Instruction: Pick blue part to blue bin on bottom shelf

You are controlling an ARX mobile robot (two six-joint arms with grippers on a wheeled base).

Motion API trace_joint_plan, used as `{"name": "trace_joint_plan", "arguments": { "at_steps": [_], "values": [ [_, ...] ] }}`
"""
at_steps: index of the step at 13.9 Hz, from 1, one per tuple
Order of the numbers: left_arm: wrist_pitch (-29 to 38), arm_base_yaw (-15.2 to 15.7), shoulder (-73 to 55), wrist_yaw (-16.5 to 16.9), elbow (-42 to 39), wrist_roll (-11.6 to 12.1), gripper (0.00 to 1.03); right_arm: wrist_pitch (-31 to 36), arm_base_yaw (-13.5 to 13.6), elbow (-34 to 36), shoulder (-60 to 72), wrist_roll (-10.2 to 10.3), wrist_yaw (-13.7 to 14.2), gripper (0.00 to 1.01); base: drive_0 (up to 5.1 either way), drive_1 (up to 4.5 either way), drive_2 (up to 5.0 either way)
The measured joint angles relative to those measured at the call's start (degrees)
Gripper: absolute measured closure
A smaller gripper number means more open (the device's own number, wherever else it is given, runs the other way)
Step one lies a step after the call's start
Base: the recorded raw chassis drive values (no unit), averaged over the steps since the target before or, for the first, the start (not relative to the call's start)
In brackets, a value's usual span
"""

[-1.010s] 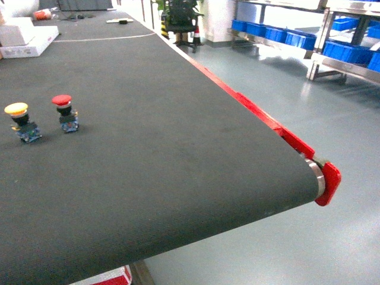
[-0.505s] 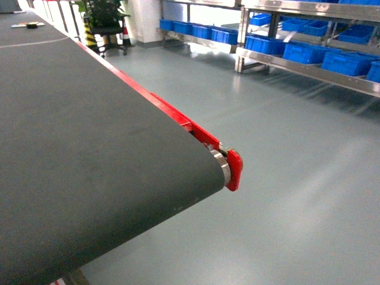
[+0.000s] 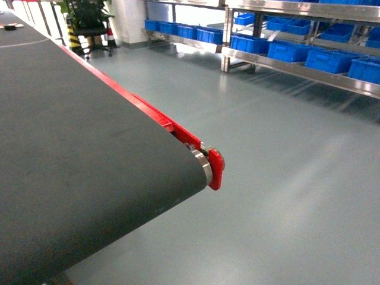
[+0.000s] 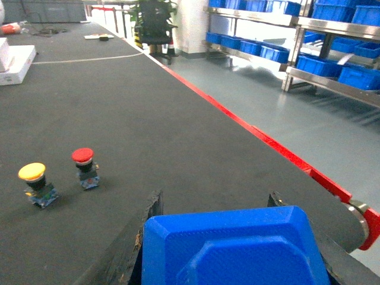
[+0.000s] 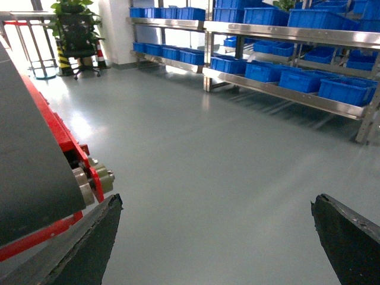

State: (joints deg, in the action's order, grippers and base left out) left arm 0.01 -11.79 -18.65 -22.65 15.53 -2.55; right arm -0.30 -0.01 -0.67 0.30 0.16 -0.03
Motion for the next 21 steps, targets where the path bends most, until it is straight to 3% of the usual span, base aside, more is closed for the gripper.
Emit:
{"name": "trace_joint_plan", "arguments": {
  "at_steps": [21],
  "values": [
    [0.0,0.0,0.0,0.0,0.0,0.0,0.59,0.0,0.0,0.0,0.0,0.0,0.0,0.03,-1.5,-1.55,-1.5]
  ]
}}
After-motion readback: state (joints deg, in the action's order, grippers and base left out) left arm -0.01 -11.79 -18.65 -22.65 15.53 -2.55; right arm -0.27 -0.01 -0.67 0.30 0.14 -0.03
